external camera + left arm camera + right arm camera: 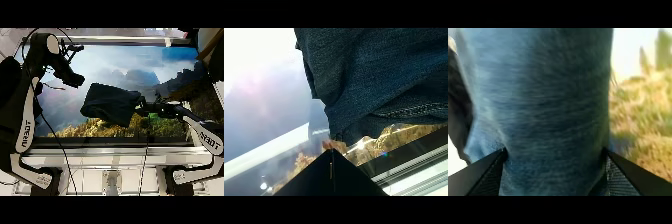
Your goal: Fold the clothes and pants, and hang the long-sleeved shirts on hangers.
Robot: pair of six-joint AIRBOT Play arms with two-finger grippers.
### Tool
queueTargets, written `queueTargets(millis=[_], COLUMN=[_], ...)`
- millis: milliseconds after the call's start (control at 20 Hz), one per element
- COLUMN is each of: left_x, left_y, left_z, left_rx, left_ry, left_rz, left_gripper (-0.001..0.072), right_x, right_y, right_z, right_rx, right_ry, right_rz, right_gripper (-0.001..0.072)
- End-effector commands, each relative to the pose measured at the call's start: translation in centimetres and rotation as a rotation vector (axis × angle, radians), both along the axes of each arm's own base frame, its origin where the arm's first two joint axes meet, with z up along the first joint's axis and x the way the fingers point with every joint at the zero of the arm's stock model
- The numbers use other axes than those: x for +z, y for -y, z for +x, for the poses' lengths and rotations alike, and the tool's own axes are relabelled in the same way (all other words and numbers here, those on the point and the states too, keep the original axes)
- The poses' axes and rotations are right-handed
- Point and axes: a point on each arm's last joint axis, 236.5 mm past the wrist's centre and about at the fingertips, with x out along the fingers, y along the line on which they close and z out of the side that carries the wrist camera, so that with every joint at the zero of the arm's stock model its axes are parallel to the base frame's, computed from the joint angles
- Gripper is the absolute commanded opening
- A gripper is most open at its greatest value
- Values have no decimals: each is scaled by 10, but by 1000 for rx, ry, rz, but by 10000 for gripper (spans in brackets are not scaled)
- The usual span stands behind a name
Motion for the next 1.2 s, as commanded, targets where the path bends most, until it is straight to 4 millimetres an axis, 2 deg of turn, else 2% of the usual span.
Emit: queueTargets(millis=[0,150,200,250,350,450,550,650,750,850,950,1050,1150], left_x=[0,0,0,0,0,0,0,0,0,0,0,0,1], left_y=[3,3,3,3,3,3,3,2,0,0,0,1,2], left_z=[-1,-1,-1,-1,-1,0,0,0,1,1,2,4,9], left_rx=[-5,-4,-4,-4,-5,-4,-4,-3,1,1,2,3,5], left_ry=[-1,-1,-2,-2,-1,2,1,1,4,4,5,16,36], left_rz=[-7,-7,-7,-7,-7,-8,-7,-6,0,0,-1,-5,-12], left_gripper=[21,21,21,21,21,21,21,21,21,21,21,21,21], right_x=[-11,-11,-8,-5,1,9,18,33,55,79,101,120,134], right_y=[-21,-28,-30,-33,-33,-30,-9,35,103,186,278,363,431], right_z=[-17,-16,-13,-8,14,35,55,73,79,65,25,-36,-108], right_rx=[76,82,90,98,64,27,7,-52,-130,-209,-314,-438,-597], right_ry=[-35,-18,-3,19,72,130,185,227,258,257,212,132,35], right_rz=[-23,-35,-36,-37,-72,-113,-160,-208,-285,-410,-569,-711,-796], right_gripper=[699,676,643,485,38,42,42,41,41,41,40,40,40])
